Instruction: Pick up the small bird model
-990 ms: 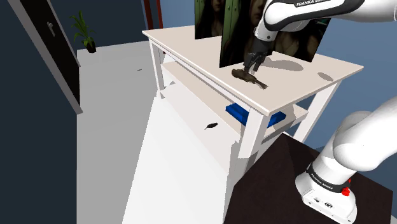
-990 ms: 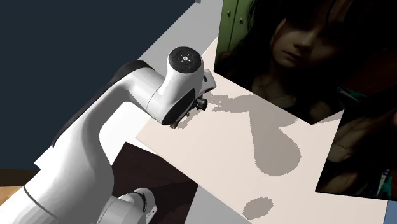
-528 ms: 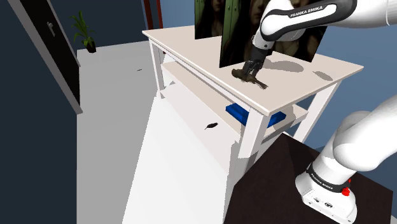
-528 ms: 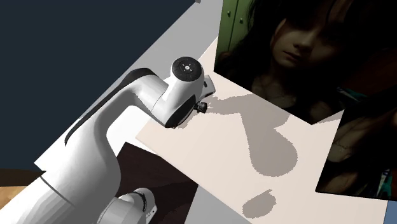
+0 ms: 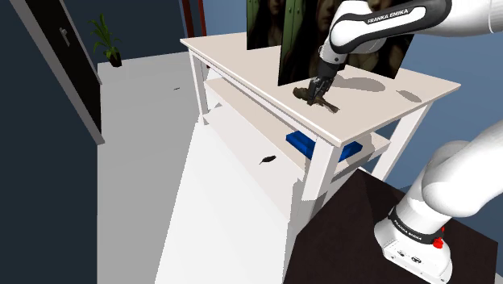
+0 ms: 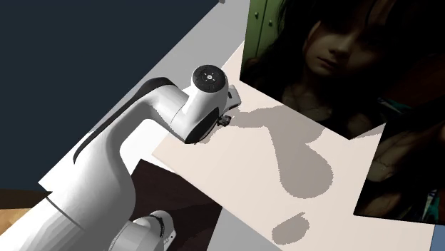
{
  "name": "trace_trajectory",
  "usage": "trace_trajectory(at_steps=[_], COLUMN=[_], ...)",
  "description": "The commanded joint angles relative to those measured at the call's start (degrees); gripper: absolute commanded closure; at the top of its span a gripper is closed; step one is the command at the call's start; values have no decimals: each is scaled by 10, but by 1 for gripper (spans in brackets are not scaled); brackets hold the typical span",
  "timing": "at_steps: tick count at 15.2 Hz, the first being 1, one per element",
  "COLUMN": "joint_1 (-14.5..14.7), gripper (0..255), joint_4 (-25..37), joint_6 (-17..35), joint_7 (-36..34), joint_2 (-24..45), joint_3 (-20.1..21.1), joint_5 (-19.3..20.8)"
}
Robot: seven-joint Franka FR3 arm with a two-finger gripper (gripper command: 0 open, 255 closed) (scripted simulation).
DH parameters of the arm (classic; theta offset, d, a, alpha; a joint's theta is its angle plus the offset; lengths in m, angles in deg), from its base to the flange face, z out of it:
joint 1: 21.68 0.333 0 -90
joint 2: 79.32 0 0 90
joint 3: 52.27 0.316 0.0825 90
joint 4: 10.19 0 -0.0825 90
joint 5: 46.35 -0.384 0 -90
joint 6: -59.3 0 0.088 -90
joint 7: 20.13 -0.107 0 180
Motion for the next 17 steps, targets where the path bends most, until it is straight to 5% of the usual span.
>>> trace_trajectory(at_steps=[1,17], joint_1=[0,1], gripper=[255,255], joint_4=[0,98], joint_6=[0,-107], joint_7=[0,-12], joint_2=[0,-10], joint_3=[0,5], joint_5=[0,4])
